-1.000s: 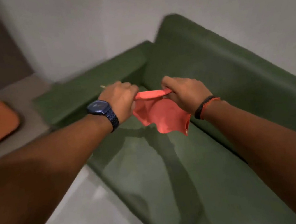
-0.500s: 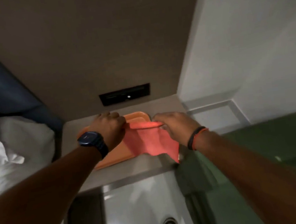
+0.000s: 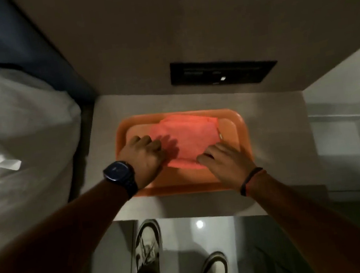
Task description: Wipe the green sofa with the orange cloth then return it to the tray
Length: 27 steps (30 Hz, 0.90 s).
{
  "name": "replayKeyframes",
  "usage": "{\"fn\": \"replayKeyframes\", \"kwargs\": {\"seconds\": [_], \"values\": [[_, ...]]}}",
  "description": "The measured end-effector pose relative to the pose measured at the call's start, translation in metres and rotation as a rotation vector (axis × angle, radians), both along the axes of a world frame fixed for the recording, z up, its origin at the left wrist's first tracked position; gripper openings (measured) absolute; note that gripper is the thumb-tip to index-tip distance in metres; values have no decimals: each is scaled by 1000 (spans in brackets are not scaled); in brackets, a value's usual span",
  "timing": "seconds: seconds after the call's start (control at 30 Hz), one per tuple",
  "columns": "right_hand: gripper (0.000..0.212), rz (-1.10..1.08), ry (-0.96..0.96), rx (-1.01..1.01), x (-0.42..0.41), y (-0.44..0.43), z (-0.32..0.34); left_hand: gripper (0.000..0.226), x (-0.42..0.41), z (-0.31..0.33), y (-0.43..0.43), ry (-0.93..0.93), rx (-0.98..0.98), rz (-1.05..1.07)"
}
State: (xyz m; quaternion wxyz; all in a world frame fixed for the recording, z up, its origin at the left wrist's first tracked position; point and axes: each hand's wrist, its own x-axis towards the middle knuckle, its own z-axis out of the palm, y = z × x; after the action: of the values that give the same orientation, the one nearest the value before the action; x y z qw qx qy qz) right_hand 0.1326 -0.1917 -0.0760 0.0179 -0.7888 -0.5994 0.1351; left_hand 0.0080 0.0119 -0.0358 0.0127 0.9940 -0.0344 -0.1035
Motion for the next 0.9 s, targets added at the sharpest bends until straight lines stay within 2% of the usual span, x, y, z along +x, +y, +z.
{"fn": "replayKeyframes", "kwargs": {"seconds": [0.03,0.1,0.13,0.2,0.27,0.37,0.43,0.7,0.8,0.9], "values": [[27,41,42,-131,-5,0,-14,24,-7,-17,0,128,6,-13],[29,57,90,-198,-12,0,-32,41,-18,-45,3,314,-57,22],[29,25,106,-169,-13,1,-37,53,-19,-54,6,338,-105,57],[34,-65,134,-89,-13,9,-46,69,-16,-68,15,230,-221,137],[50,-141,130,-73,-11,21,-58,81,-4,-83,22,141,-244,163],[78,-160,108,-145,-11,37,-76,114,13,-105,21,259,-235,213],[88,-135,66,-193,-11,42,-89,127,19,-120,19,353,-217,217],[90,-166,-3,-189,-4,43,-102,134,32,-131,22,359,-182,211],[91,-188,-7,-182,7,48,-100,128,44,-123,25,336,-159,233],[90,-252,8,-174,15,56,-85,121,45,-113,21,235,-146,255]]}}
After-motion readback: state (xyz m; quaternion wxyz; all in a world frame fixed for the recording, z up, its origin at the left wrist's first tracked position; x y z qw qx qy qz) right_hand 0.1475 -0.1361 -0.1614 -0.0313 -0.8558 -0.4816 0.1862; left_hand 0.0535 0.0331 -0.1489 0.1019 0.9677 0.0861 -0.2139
